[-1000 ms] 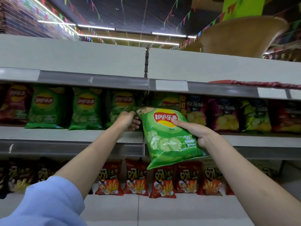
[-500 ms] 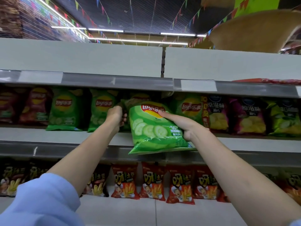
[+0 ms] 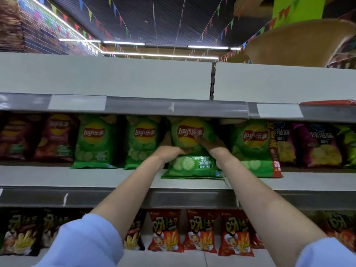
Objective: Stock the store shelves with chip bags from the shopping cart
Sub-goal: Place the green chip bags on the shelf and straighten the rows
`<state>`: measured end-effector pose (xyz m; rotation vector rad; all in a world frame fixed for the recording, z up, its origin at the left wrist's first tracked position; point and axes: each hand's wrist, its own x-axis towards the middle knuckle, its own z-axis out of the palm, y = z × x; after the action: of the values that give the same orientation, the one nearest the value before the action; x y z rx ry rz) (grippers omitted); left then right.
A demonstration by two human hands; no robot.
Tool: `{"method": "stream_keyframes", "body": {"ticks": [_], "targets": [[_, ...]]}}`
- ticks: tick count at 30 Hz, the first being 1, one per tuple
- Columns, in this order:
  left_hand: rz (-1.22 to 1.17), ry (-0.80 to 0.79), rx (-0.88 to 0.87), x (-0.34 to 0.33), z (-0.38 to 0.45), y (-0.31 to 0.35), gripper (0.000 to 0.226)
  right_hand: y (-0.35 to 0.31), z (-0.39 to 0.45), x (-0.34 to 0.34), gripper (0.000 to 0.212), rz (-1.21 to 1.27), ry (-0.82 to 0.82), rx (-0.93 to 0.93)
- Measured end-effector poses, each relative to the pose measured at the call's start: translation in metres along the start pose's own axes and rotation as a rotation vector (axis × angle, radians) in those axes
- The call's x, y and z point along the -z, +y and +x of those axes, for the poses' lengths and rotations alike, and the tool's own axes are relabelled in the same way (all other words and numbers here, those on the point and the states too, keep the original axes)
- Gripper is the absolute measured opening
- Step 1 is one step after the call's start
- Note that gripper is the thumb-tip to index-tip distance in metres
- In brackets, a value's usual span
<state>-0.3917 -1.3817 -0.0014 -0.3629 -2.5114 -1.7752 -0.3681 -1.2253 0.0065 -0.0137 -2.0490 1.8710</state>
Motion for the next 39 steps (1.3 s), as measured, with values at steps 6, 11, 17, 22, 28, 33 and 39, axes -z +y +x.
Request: {"method": "stream_keyframes", "body": {"ticks": [6, 11, 17, 22, 28, 33, 39], "targets": [[0.100, 0.141, -0.088, -0.012, -0.001, 0.001, 0.102, -0.001, -0.004, 0.003, 0.087, -0.440, 0.173, -0.010], [0.119, 0.270, -0.045, -0.015, -0.023, 0.009, 0.078, -0.013, -0.021, 0.011, 0.088, -0.640, 0.182, -0.024], [-0.030, 0.454, -0.071, -0.005, -0.054, 0.011, 0.053, -0.035, -0.069, 0.003, 0.073, -0.579, 0.092, 0.139], [-0.114, 0.546, -0.041, 0.023, -0.103, -0.012, 0.031, -0.026, -0.107, -0.041, 0.036, -0.404, -0.091, 0.193], [-0.116, 0.753, 0.055, 0.101, -0.172, -0.066, 0.017, -0.009, -0.161, -0.141, 0.024, -0.243, -0.322, 0.172], [-0.173, 0.933, 0.156, 0.201, -0.233, -0.116, 0.008, -0.021, -0.207, -0.245, 0.018, -0.245, -0.533, 0.215], [-0.121, 1.157, 0.183, 0.359, -0.328, -0.176, 0.012, -0.049, -0.284, -0.413, 0.013, -0.178, -0.781, 0.309]]}}
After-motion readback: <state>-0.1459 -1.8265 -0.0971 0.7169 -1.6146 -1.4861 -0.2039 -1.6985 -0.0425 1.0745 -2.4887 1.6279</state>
